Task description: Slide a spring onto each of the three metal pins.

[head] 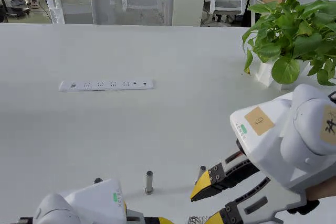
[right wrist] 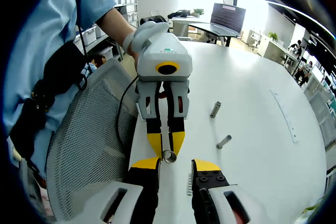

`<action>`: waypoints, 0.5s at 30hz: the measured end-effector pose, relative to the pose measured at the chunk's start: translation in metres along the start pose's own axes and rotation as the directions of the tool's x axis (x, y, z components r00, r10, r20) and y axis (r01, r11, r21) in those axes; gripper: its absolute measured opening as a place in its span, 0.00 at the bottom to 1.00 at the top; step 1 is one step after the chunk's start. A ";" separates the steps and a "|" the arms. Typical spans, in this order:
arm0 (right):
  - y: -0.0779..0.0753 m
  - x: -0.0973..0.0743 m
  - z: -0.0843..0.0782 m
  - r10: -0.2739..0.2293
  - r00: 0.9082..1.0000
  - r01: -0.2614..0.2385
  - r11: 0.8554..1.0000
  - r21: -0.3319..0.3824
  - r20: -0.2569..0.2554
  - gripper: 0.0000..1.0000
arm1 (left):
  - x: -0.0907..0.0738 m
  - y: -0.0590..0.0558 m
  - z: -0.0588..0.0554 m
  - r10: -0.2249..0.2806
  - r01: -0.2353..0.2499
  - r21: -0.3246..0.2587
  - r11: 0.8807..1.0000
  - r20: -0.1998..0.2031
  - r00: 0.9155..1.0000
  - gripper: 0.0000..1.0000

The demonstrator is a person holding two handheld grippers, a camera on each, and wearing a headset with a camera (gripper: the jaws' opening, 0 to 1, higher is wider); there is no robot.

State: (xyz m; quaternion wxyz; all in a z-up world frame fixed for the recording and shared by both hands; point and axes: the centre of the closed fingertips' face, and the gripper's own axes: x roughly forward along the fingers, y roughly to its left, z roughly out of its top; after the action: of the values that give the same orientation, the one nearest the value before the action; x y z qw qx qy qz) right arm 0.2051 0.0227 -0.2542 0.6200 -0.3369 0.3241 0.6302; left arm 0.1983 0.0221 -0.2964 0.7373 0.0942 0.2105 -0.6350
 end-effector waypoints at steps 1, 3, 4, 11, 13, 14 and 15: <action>0.001 0.002 0.001 0.009 1.000 -0.009 1.000 0.000 -0.002 0.21 | 0.000 0.001 -0.001 0.002 -0.002 -0.007 1.000 -0.007 1.000 0.06; 0.003 0.005 -0.001 0.032 0.999 -0.032 0.999 -0.007 -0.030 0.21 | 0.001 0.001 -0.002 0.006 -0.006 -0.007 1.000 -0.014 1.000 0.06; 0.004 0.006 -0.002 0.037 0.998 -0.038 0.999 -0.013 -0.043 0.22 | 0.001 0.002 -0.003 0.006 -0.007 -0.006 1.000 -0.016 1.000 0.06; 0.003 0.016 0.000 0.075 0.995 -0.077 0.997 -0.021 -0.070 0.20 | 0.004 0.004 -0.001 0.021 -0.021 -0.014 1.000 -0.014 1.000 0.06; 0.003 0.019 -0.001 0.088 0.993 -0.090 0.996 -0.020 -0.081 0.19 | 0.006 0.004 0.000 0.021 -0.021 -0.014 1.000 -0.013 1.000 0.06; 0.003 0.019 -0.002 0.093 0.992 -0.095 0.995 -0.019 -0.085 0.19 | 0.007 0.004 0.001 0.020 -0.021 -0.015 1.000 -0.012 1.000 0.06; 0.004 0.020 -0.003 0.098 0.991 -0.100 0.995 -0.017 -0.089 0.18 | 0.007 0.004 0.001 0.020 -0.020 -0.015 1.000 -0.012 1.000 0.06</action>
State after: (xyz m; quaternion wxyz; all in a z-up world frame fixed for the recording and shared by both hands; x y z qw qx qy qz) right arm 0.2015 0.0319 -0.2724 0.5694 -0.3543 0.3606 0.6483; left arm 0.2029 0.0160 -0.2991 0.7432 0.0943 0.2188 -0.6253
